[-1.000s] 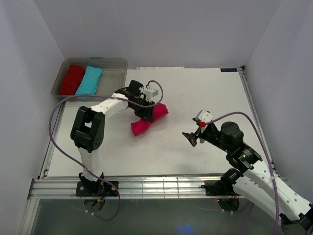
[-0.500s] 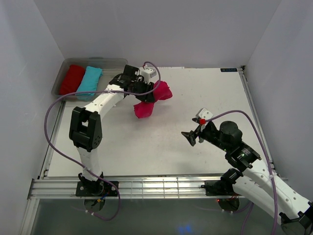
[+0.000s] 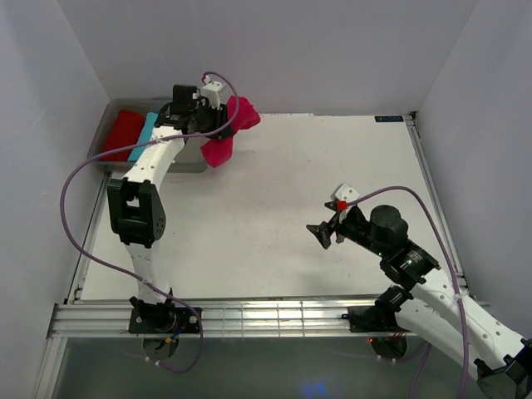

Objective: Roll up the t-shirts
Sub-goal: Place the T-shirt in the bin.

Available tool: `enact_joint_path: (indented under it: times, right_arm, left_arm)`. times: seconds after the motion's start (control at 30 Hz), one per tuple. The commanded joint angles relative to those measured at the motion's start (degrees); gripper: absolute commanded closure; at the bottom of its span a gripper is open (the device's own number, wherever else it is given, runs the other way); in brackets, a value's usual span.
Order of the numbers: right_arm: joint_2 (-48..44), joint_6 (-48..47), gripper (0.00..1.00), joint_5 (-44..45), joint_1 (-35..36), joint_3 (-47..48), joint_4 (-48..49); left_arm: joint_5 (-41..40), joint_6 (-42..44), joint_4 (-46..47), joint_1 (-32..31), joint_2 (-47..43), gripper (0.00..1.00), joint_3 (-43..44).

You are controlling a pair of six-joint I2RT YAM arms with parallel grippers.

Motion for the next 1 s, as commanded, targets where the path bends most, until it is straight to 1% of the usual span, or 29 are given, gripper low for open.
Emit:
enact_joint_path:
  times: [0.0,0.07,0.1,0.17,0.23,0.3,0.37,0.47,0.5,0.6,0.63,0.7,0.8,0.87,0.97]
  right_arm:
    - [1.2,0.6,0.17,-0.8,0.0,-0.5,3.1]
    - [1.6,0.7,0.17,-1.0,0.1,-0.8,3.1]
    - [2.0,0.7,0.17,-1.0,0.0,-0.9,4.8]
    - [2.4,0.8,0.17,-1.1,0.0,-0.8,5.2]
    - [2.8,0.7,0.17,-1.1,0.1,-0.7,5.3]
    - [3.3,0.6,0.17,-1.2,0.0,-0.6,5.4]
    - [4.1,0.5,0.17,-1.5,0.0,-0.7,5.8]
    - [5.2,0.6,0.17,-2.2,0.1,-0.9,6.9]
    - [5.6,0.7,0.17,-2.4,0.1,-1.0,7.3]
    - [6.3,0.9,0.17,-2.7,0.0,-1.1,8.1]
    - [6.4,0.9,0.17,-2.9,0.0,-1.1,8.1]
    - [6.4,0.9,0.17,-2.8,0.0,-1.3,8.1]
    - [5.9,1.2,0.17,-2.5,0.0,-1.7,8.2]
    - [5.5,1.4,0.17,-2.5,0.0,-2.2,8.3]
    - [4.8,2.0,0.17,-2.4,0.0,-2.7,8.3]
  left_arm:
    - [-1.0,1.4,2.8,3.5,-1.3,0.53,4.1]
    - [-1.9,0.9,3.5,5.3,-0.2,0.54,4.9]
    - [-2.2,0.1,5.8,7.6,-0.2,0.54,4.6]
    - [-1.6,-1.3,7.8,9.6,-0.3,0.54,4.1]
    - [-1.3,-1.4,7.7,11.0,0.1,0.54,5.6]
    - [-1.3,-1.3,7.4,14.4,0.0,0.54,6.7]
    - [-1.3,-1.2,7.5,15.8,-0.5,0.53,7.0]
    - [-2.2,-0.8,6.5,19.1,0.0,0.52,8.8]
    - [-2.4,-0.9,5.8,21.2,0.4,0.52,9.5]
    - [-3.8,-0.1,5.0,23.9,1.8,0.52,11.3]
    - [-5.0,2.1,5.0,24.0,1.9,0.52,11.2]
    - [-5.3,3.2,5.2,24.0,2.2,0.52,10.2]
    - [-2.5,2.3,3.2,23.4,4.4,0.52,9.3]
    - [-2.5,2.1,1.8,22.7,6.8,0.52,8.8]
    - [-1.6,0.8,1.0,21.2,8.2,0.51,6.7]
